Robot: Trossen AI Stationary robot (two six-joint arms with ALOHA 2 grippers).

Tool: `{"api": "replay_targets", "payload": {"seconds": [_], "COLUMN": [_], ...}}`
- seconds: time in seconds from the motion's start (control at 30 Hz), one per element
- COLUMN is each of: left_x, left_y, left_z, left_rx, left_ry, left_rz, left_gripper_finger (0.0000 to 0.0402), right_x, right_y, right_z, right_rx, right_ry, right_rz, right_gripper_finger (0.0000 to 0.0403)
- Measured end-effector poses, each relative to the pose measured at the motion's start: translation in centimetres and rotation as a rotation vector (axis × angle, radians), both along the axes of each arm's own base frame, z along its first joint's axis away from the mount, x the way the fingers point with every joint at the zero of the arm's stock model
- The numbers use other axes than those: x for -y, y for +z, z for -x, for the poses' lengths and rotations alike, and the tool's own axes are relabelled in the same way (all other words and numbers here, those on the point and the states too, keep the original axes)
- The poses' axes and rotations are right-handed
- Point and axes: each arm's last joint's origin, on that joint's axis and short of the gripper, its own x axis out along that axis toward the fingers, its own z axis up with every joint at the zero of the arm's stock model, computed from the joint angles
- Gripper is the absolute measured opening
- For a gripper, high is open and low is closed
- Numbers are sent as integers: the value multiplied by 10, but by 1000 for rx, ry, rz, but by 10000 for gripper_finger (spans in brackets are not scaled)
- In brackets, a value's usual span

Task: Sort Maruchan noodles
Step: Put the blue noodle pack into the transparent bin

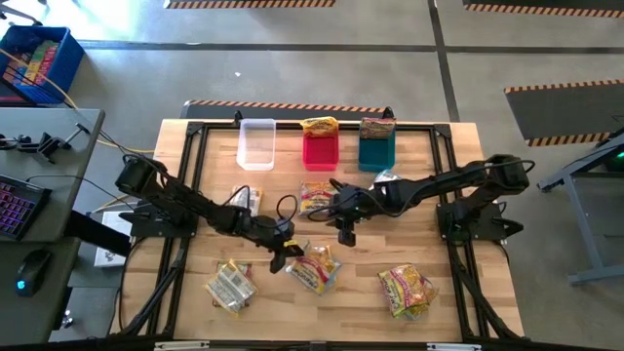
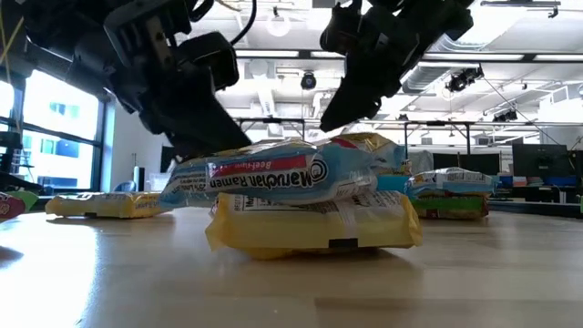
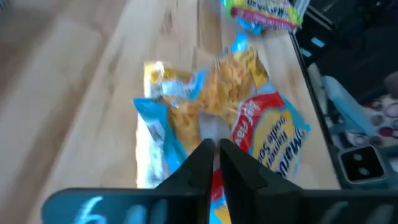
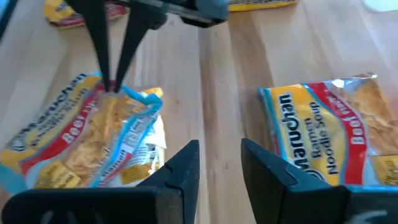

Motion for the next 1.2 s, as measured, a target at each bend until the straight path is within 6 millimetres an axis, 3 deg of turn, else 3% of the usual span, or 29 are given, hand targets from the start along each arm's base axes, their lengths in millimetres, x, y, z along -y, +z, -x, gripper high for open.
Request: {"api": "replay_targets", "payload": {"seconds": [0.43,0.8,1.0,1.2], "left_x": [23,28,30,29], "left_y": [-9,-10,-17,-14], "left_z": [14,12,5,2], "left_rx": [-171,-133,-65,20], "left_ry": [56,102,115,98], "left_rz": [141,164,147,58], "left_gripper_finger": [145,158,123,24], "right_x": [-11,-24,-26,-26], "right_y": [-1,0,0,0], "right_z": [1,2,3,2], "right_rx": [-4,7,11,17], "right_ry": [20,40,41,41], "right_rz": [24,46,48,42], "right_gripper_finger": [101,101,101,101]}}
